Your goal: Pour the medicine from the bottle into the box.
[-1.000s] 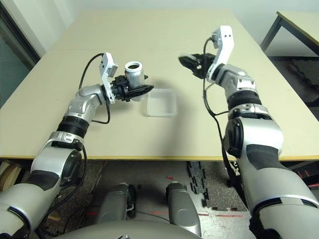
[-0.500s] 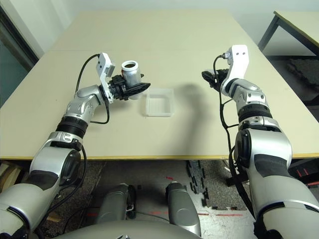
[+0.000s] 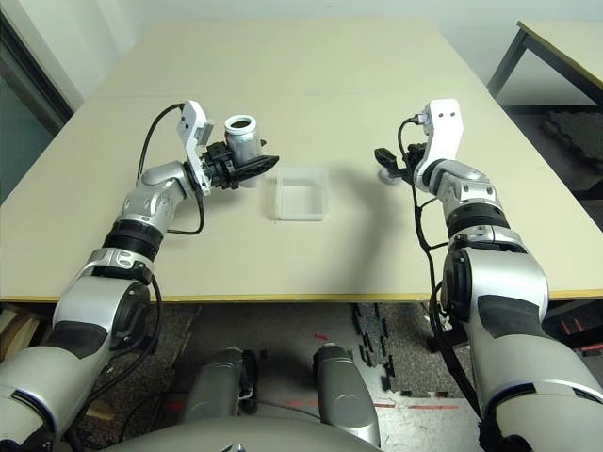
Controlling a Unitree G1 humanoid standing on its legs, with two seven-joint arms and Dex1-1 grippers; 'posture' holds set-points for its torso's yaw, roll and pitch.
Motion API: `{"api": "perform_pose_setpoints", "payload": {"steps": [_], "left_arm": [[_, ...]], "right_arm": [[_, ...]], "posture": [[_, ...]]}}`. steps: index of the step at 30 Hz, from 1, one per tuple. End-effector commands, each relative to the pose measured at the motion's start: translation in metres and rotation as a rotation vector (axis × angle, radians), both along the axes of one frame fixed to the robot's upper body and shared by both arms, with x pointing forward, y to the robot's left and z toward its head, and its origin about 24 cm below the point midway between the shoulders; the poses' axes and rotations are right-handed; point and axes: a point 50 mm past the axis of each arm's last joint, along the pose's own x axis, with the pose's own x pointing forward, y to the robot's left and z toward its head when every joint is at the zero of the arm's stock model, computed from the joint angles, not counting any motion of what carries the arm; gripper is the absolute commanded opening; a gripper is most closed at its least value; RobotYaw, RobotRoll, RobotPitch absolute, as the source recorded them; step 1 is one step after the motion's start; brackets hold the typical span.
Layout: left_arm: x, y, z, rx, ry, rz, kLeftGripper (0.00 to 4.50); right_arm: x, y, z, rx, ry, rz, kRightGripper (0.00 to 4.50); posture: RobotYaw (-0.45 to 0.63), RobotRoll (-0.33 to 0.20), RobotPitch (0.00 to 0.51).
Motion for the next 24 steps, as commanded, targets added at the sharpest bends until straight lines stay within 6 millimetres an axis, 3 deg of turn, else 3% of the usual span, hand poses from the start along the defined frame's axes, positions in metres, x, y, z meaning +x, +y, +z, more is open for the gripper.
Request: {"api": "perform_pose_setpoints", "payload": {"steps": [1,8,10,15,24], "left_arm": [[0.005,0.002,0.000,0.114,-0.039,0.035,2.67],[0.018,-0.003,0.008,0.307,-0.092,0.139,2.67],[0.021,-0.008,0.010,0.486,-0.171,0.144,2.67],[0.025,-0.030,0.022,1.004,-0.631,0.065,2.67],[0.029,-0.073,0.055,1.533,-1.422,-0.180,2.67]], "right_arm": [[-0.001,0.003,-0.001,0.005,-0.021,0.034,4.50],[-0.001,0.008,-0.002,0.033,-0.039,0.063,4.50],[-0.001,0.010,-0.002,0.046,-0.043,0.069,4.50],[0.001,0.018,-0.004,0.097,-0.055,0.075,4.50],[0.003,0.030,-0.006,0.152,-0.061,0.071,4.50]], "posture": [[-0.17,0.000,0.060],[-0.18,0.000,0.057],[-0.19,0.000,0.051],[-0.20,0.000,0.039],[-0.20,0.000,0.025]]}}
